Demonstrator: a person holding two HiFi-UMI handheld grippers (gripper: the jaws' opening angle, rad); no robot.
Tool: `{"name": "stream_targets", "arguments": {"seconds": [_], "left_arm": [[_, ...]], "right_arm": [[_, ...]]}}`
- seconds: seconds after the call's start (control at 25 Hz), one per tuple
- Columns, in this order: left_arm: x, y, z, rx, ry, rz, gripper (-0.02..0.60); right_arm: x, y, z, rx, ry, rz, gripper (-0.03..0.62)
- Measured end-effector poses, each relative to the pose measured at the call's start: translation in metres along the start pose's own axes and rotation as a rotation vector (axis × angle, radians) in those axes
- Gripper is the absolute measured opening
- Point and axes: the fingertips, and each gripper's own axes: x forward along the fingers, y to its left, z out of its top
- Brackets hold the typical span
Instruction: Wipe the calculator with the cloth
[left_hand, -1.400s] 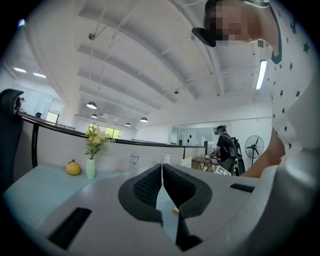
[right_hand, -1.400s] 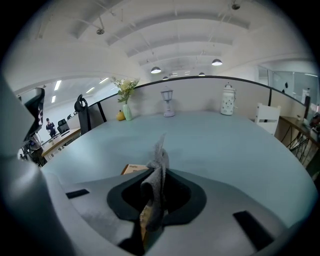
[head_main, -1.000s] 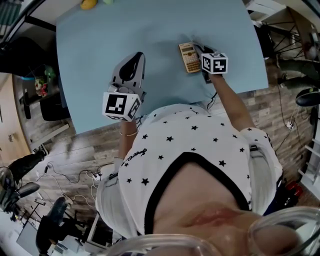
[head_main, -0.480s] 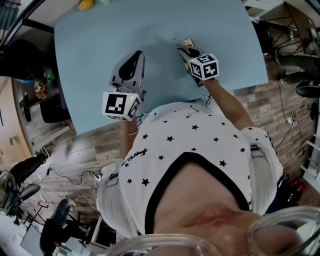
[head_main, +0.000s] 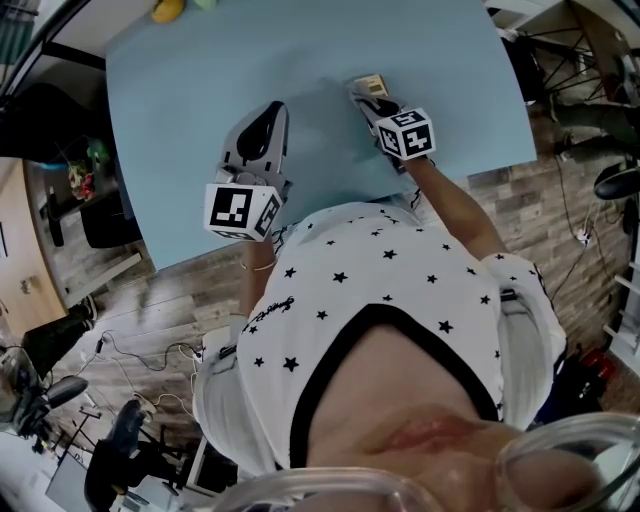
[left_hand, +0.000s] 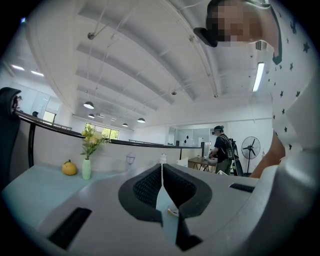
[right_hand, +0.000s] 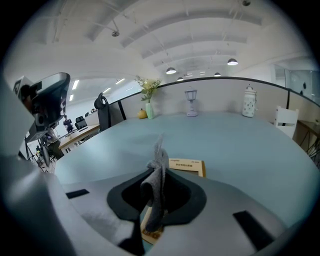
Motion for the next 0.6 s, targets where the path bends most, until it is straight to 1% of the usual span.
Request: {"name": "stream_targets", "arguments": {"seconds": [0.6], "left_arm": [[0.005, -0.008, -0.001, 0.002, 0.007, -0.021, 0.032]], "right_arm": [[-0.027, -0.068, -0.012, 0.105, -0.02, -0.174, 0.048]]}}
